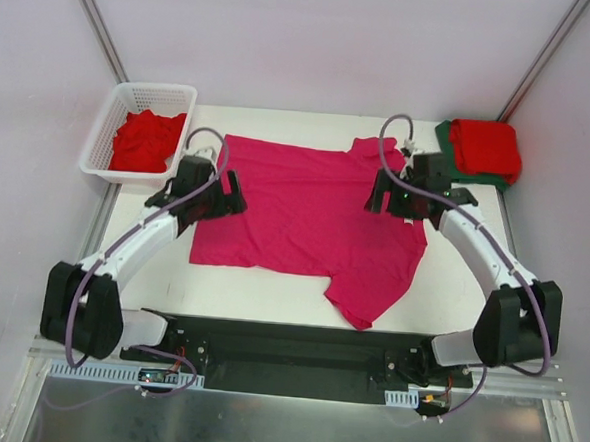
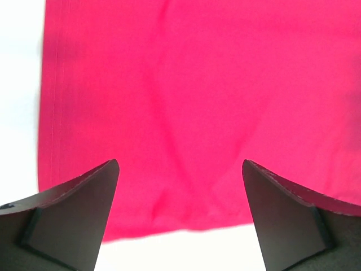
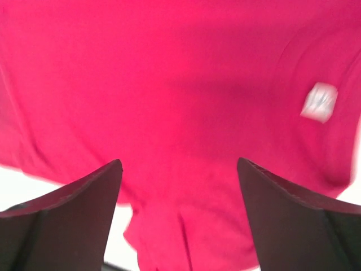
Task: Fold and stack the t-shirts
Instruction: Grap the side of the flattened tshirt closest away from the robot with both arms
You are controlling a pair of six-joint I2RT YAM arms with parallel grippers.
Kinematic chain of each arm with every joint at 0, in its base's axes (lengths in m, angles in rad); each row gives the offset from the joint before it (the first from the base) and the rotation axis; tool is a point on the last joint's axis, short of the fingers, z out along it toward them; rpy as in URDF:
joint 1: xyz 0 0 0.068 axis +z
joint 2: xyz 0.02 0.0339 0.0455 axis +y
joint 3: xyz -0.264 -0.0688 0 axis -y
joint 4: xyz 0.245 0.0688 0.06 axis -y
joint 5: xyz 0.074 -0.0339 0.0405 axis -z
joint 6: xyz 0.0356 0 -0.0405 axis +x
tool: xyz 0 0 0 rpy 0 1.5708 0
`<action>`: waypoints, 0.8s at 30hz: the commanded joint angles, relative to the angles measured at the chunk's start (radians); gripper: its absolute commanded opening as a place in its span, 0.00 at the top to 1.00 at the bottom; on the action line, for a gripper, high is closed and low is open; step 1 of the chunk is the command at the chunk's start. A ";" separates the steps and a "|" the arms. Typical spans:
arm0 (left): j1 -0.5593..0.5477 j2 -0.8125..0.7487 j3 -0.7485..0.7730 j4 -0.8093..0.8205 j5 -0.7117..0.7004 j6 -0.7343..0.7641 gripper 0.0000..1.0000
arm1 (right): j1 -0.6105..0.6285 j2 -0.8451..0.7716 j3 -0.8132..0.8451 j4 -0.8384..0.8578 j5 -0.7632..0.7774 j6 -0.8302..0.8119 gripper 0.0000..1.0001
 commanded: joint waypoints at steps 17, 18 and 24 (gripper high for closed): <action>-0.009 -0.543 -0.520 -0.070 -0.060 -0.277 0.02 | 0.271 -0.708 -0.524 -0.236 0.158 0.321 0.12; -0.010 -0.543 -0.529 -0.073 -0.061 -0.287 0.02 | 0.297 -0.720 -0.533 -0.244 0.158 0.333 0.12; 0.040 -0.520 -0.516 -0.116 -0.095 -0.272 0.01 | 0.374 -0.788 -0.602 -0.276 0.219 0.424 0.12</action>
